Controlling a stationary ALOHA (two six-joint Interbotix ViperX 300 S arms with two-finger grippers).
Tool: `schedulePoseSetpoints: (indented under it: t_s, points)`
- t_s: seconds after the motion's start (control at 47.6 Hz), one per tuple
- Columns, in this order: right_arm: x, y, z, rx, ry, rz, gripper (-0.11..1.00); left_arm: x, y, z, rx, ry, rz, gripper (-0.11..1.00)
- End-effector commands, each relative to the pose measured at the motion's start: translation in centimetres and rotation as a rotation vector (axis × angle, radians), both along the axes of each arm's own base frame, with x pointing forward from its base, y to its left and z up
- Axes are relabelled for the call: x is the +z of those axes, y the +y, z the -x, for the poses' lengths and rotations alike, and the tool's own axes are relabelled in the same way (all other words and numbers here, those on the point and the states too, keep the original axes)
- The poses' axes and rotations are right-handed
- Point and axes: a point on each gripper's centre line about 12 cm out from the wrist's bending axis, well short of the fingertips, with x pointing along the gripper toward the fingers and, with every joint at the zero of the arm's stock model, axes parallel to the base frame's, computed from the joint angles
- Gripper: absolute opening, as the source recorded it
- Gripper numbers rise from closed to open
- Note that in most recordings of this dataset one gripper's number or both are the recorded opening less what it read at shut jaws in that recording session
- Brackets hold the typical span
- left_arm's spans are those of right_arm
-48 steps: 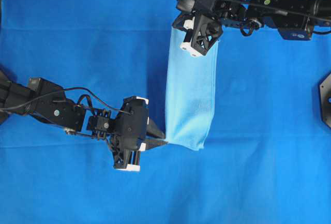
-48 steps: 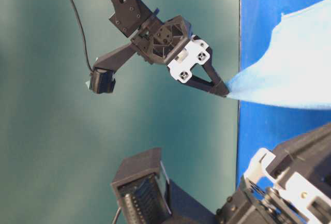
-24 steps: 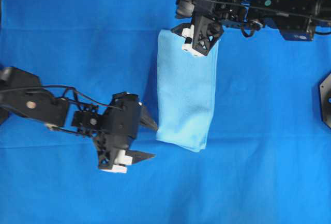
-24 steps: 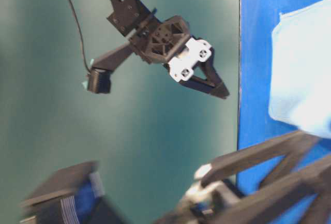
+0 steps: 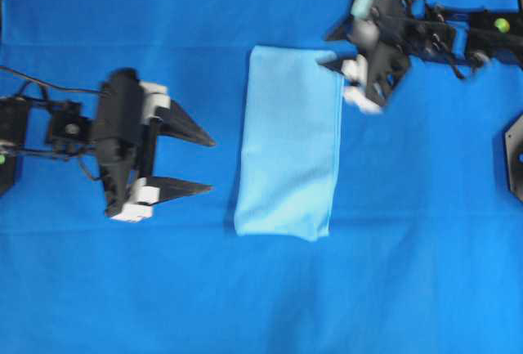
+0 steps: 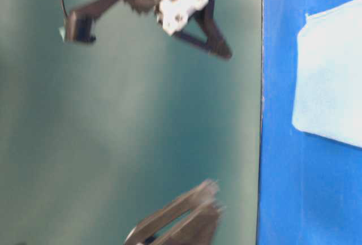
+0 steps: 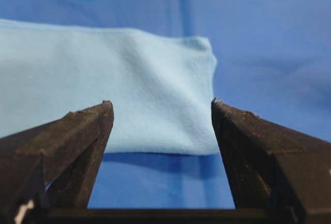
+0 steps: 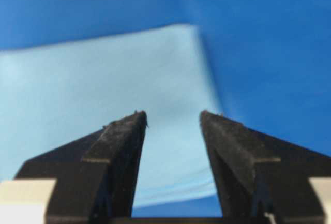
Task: Fold the light blue towel.
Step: 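Move both grippers to the strip's top corners and pinch them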
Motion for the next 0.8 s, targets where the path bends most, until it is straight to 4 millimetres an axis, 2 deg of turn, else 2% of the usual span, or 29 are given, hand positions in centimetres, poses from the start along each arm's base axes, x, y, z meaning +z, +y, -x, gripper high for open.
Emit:
schedulePoseSetpoints:
  t_s: [0.0,0.126,0.231,0.378,0.504,0.778]
  points:
    - [1.2,2.7,1.0,0.056,-0.063,-0.01,0.52,1.8,0.6,1.1,0.012,-0.066,-0.002,0.73]
    - [1.5,6.1,2.5,0.135,-0.133,-0.038,0.52,1.7,1.2,2.8,0.02,-0.092,-0.024,0.73]
    - [1.6,7.4,3.4,0.167,-0.187,-0.05,0.52,1.6,1.6,3.8,0.028,-0.105,-0.041,0.73]
    - [1.0,7.6,4.3,0.164,-0.22,-0.064,0.52,0.5,2.5,4.7,0.054,-0.108,-0.051,0.72]
    - [1.1,7.6,4.2,0.166,-0.234,-0.061,0.52,0.0,2.6,4.9,0.059,-0.12,-0.05,0.72]
    - [1.3,7.6,4.1,0.164,-0.243,-0.06,0.52,0.3,2.6,4.6,0.06,-0.142,-0.051,0.72]
